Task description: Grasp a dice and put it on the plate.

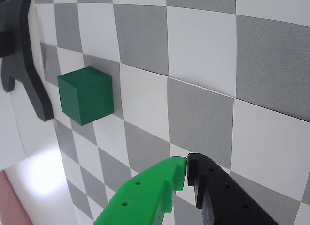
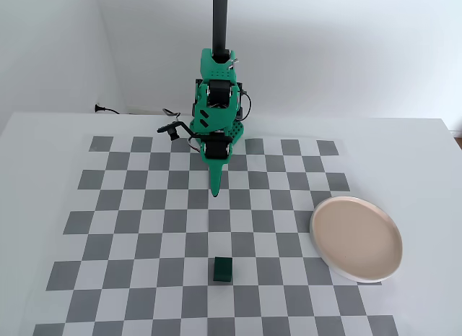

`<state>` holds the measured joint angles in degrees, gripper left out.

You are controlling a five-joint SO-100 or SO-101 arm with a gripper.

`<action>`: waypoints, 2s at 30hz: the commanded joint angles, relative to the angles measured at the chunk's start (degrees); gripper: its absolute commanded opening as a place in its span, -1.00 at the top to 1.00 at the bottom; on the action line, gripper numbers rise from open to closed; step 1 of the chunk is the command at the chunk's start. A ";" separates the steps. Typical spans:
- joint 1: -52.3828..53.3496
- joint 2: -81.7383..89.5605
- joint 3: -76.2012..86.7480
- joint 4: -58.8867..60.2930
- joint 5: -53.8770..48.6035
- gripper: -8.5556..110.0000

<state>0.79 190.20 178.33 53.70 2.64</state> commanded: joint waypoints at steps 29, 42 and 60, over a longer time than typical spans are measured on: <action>-0.53 0.97 -1.05 0.09 0.09 0.74; -0.70 0.97 -1.05 -0.18 -1.05 0.93; 2.11 0.88 -2.55 -0.26 -27.60 0.93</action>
<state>2.37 190.20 178.33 55.02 -17.49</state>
